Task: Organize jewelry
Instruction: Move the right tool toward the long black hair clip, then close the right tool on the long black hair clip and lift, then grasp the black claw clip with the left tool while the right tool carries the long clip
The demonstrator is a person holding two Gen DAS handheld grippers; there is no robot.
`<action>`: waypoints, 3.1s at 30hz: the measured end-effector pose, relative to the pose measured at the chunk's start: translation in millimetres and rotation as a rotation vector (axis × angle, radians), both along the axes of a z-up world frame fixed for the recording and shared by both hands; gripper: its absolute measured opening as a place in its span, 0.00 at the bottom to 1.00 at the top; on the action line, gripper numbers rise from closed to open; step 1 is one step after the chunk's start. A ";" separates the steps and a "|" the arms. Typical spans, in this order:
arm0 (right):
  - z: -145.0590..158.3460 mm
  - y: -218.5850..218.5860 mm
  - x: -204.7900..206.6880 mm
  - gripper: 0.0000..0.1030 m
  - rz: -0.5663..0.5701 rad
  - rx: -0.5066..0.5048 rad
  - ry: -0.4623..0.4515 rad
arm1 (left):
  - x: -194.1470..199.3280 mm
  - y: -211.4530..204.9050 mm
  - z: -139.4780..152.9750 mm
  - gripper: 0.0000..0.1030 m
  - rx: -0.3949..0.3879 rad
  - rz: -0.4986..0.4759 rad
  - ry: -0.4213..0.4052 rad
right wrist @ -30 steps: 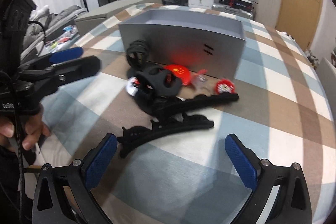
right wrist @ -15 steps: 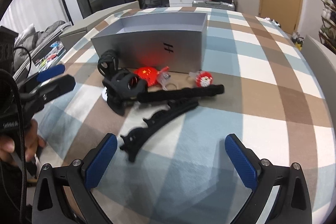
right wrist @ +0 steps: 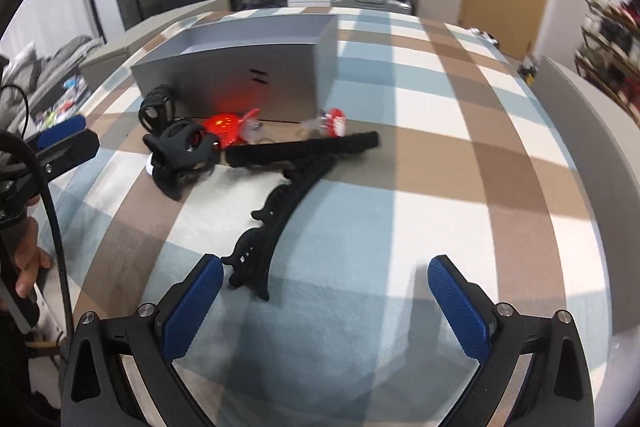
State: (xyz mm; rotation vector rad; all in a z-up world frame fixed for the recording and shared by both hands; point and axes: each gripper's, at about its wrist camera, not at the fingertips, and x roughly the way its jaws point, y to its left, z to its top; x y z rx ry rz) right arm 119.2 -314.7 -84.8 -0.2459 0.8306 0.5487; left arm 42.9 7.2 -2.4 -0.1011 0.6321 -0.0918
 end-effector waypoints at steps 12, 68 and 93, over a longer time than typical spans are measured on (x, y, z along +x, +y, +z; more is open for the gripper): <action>5.8 17.3 0.7 0.95 0.032 0.003 -0.052 | -0.6 -1.9 0.2 0.99 0.007 0.001 0.001; 33.3 -22.9 -12.0 0.17 0.093 0.320 -0.068 | 24.4 -64.1 -4.3 0.58 0.019 -0.219 0.129; 31.7 -21.6 -14.4 0.17 0.106 0.331 -0.069 | 7.5 -58.0 4.1 0.23 0.022 -0.198 0.047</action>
